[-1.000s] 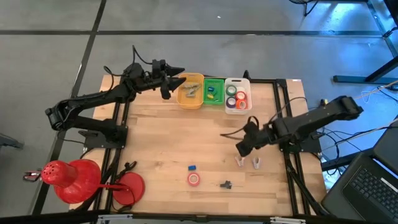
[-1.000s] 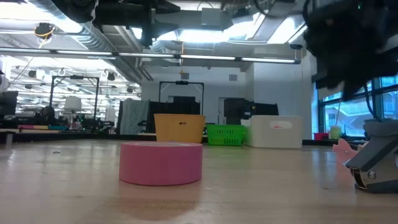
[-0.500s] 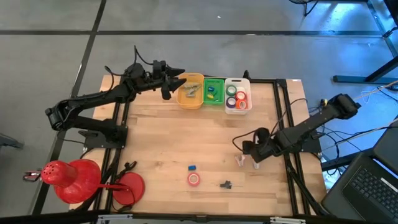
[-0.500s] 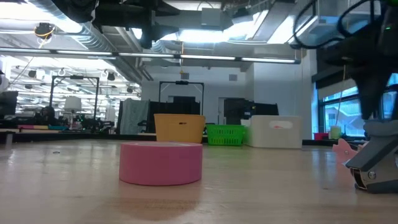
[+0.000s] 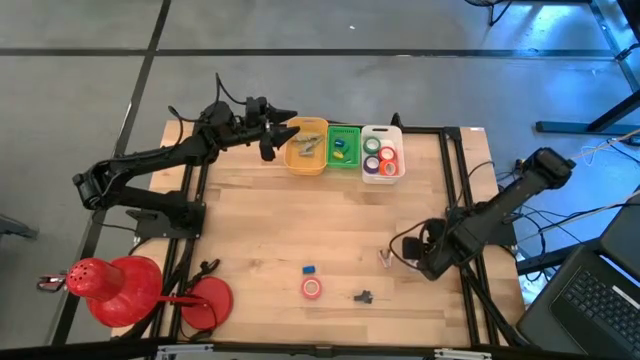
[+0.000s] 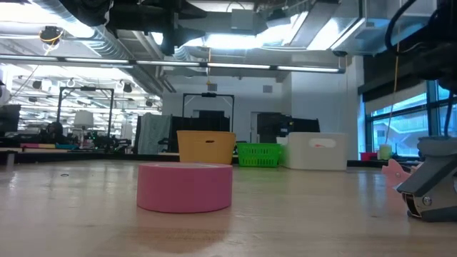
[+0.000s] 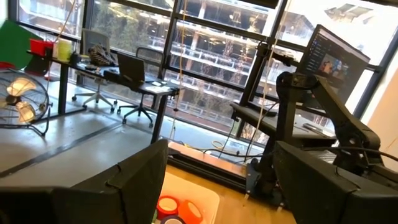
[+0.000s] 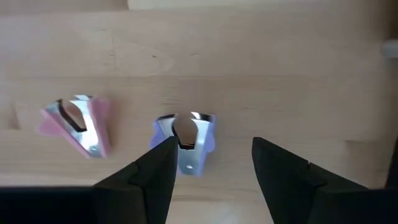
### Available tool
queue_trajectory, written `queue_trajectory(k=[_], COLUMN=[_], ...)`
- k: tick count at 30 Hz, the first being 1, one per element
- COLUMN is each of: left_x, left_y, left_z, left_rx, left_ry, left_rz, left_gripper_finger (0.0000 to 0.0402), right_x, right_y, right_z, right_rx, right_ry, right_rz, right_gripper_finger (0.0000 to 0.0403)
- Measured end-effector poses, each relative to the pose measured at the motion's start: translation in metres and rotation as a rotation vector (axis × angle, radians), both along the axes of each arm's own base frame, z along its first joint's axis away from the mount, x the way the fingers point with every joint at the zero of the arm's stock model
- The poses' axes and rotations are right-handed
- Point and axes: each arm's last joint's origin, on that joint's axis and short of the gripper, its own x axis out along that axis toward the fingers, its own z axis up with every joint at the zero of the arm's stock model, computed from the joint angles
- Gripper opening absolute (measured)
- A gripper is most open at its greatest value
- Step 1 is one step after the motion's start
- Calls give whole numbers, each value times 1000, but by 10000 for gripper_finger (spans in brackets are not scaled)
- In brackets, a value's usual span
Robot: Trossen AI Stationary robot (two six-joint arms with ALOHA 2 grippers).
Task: Pick and place Stapler, Stapler remover, tape
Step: Put the purple staple remover into the yellow bin
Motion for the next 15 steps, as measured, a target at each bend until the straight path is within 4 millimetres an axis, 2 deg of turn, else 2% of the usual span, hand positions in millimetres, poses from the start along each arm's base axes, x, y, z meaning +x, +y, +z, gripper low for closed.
queue_trajectory(k=[15], left_x=[0], left_y=[0], left_z=[0], left_rx=[9], left_ry=[3], left_rz=[1], left_gripper_finger=[281], right_x=[11], right_y=[13], right_z=[-24], right_rx=[-34], right_ry=[54], right_rz=[31], right_gripper_finger=[208])
